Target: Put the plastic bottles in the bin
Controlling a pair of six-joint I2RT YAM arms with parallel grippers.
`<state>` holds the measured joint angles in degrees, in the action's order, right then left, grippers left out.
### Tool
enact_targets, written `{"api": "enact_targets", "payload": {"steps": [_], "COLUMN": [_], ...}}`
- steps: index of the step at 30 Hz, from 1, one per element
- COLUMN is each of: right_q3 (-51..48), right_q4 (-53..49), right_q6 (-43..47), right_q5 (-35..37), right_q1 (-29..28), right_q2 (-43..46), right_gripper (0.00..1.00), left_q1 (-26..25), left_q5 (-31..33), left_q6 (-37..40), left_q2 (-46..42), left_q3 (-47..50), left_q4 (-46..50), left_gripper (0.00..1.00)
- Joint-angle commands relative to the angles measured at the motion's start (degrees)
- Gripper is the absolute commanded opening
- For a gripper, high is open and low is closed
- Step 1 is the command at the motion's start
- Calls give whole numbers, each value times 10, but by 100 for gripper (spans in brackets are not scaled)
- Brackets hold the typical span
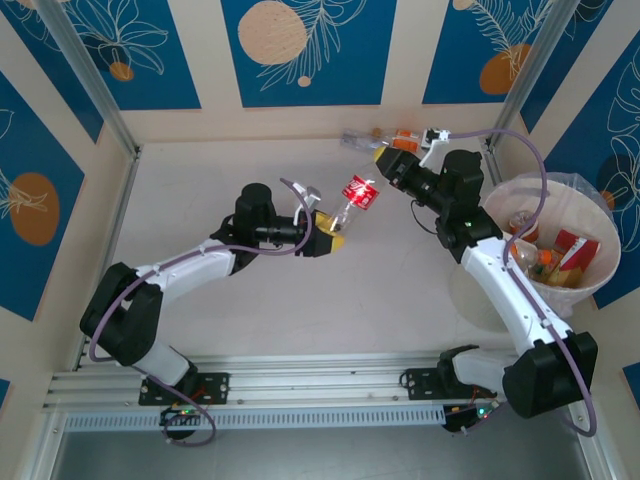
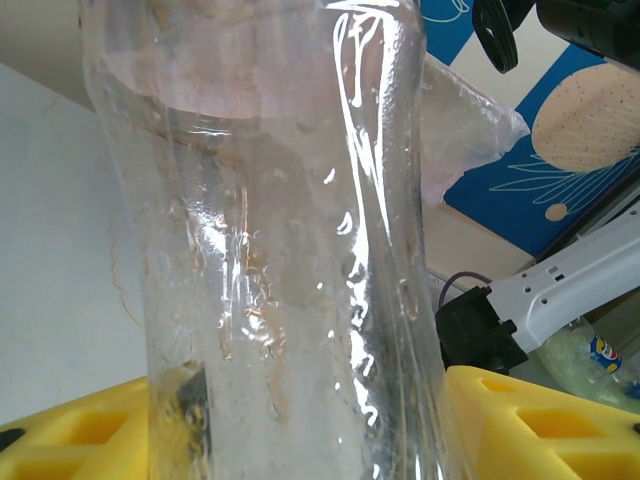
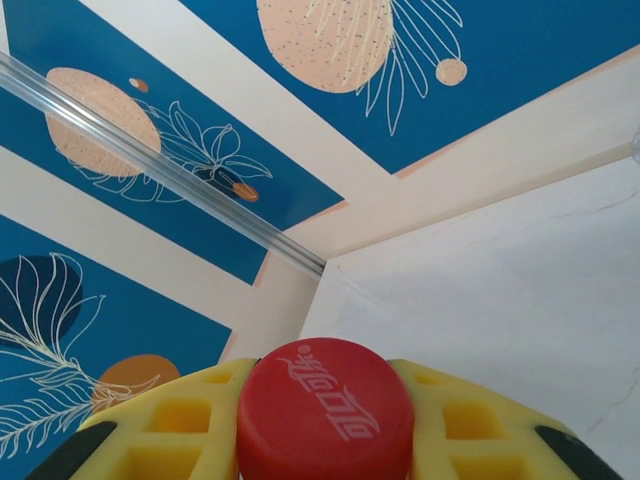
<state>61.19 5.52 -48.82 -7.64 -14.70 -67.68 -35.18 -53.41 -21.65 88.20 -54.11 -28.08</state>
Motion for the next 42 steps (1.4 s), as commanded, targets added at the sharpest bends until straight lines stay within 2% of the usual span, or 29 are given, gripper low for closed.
{"api": "enact_targets", "payload": {"steps": [1, 3, 5, 7, 8, 10, 16, 21, 29, 37, 40, 42], "right_q3": [-1, -3, -5, -6, -5, 7, 63, 113, 135, 143, 143, 145], "right_q4": [3, 1, 1, 0, -3, -27, -130, -205, -178, -103, -89, -136], "right_q6": [42, 47, 51, 53, 58, 78, 222, 338, 459, 503, 495, 458], "right_q5": [22, 24, 26, 28, 28, 36, 124, 243, 411, 461, 494, 485], "right_q1": [0, -1, 0, -1, 0, 5, 12, 19, 41, 115, 172, 222], "right_q2": [23, 27, 31, 35, 37, 50, 142, 221, 282, 275, 275, 269], "right_gripper": [10, 6, 2, 0, 0, 0, 0, 0, 0, 0, 0, 0], "left_q1": [-5, -5, -5, -5, -5, -5, -6, -5, -4, -3, -3, -2], "left_q5": [-20, -16, 2, 16, 18, 30, 109, 166, 206, 241, 256, 263], "left_q6": [21, 23, 24, 25, 24, 19, 28, 33, 13, 5, 1, -3], "left_q2": [-13, -14, -14, -11, -9, -9, -20, -15, 3, -1, -1, 3], "left_q3": [-6, -10, -13, -13, -10, -3, 25, 31, 33, 45, 49, 51], "left_q4": [18, 30, 47, 55, 51, 40, 27, 25, 0, -18, -19, -25], "left_gripper": [44, 49, 65, 87, 94, 100, 100, 100, 100, 100, 100, 100]}}
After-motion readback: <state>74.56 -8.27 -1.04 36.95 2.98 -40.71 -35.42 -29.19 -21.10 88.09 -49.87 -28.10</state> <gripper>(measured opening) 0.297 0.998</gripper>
